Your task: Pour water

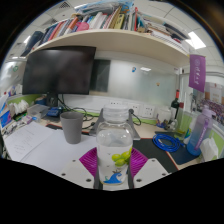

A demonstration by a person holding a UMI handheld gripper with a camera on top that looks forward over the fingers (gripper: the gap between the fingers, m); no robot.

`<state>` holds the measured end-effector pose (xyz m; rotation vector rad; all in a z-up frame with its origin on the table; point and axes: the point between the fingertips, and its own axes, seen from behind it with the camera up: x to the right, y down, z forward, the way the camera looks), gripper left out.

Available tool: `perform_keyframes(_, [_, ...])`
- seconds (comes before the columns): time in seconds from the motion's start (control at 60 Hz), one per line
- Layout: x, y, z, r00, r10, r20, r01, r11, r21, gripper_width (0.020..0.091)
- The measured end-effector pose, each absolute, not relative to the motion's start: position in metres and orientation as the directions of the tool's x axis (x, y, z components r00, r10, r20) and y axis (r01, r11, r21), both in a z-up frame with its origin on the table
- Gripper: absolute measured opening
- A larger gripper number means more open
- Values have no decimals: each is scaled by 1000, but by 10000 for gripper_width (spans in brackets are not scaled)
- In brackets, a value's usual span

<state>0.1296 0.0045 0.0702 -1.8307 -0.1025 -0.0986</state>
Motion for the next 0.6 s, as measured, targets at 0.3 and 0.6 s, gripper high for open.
perform_keyframes(0.3, [150, 70, 110, 844, 129, 521, 532, -334, -778, 393])
perform_keyframes(0.6, [137, 134, 130, 266, 308, 913, 954, -219, -204, 395])
